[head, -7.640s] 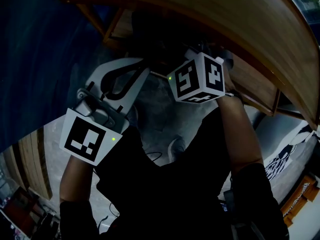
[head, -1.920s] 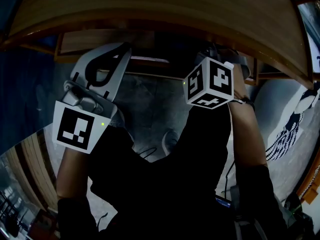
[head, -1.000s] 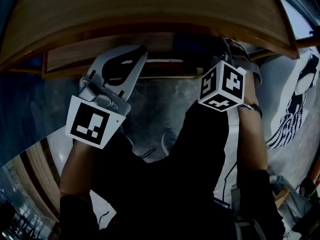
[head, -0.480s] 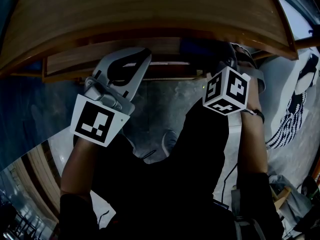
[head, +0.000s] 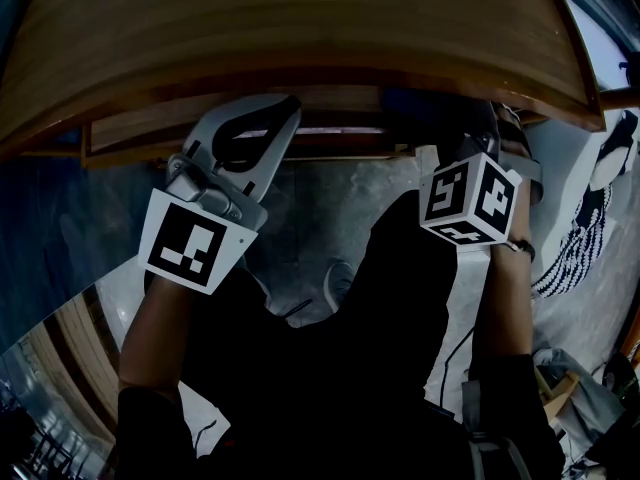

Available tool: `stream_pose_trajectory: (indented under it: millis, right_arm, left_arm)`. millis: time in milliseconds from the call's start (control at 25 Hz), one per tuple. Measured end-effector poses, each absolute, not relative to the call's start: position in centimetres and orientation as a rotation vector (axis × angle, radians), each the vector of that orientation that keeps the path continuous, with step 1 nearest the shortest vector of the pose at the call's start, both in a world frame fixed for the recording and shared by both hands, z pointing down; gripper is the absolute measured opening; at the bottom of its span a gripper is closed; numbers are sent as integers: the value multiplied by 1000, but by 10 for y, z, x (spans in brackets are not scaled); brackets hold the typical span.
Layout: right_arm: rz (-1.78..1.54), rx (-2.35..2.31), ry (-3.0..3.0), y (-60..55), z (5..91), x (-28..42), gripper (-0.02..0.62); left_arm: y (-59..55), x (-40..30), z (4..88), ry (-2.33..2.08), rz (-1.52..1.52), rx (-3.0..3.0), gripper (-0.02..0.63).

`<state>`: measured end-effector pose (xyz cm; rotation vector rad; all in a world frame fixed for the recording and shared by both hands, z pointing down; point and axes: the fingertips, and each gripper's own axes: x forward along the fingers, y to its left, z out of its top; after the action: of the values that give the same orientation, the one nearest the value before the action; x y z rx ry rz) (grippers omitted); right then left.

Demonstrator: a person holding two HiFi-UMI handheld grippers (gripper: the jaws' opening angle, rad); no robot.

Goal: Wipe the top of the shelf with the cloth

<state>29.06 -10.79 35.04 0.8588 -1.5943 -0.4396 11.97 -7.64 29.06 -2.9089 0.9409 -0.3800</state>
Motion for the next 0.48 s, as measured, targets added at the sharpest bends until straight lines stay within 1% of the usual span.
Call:
stream_pose_trajectory:
  millis: [240, 480]
  right_arm:
    - [-448, 906, -1641, -105, 339, 279, 86]
    - [-439, 931, -1757, -104, 334, 239, 87]
  left_arm:
    - [-80, 107, 294, 959, -382, -2911, 20]
    - [-84, 83, 293, 987, -376, -2898, 20]
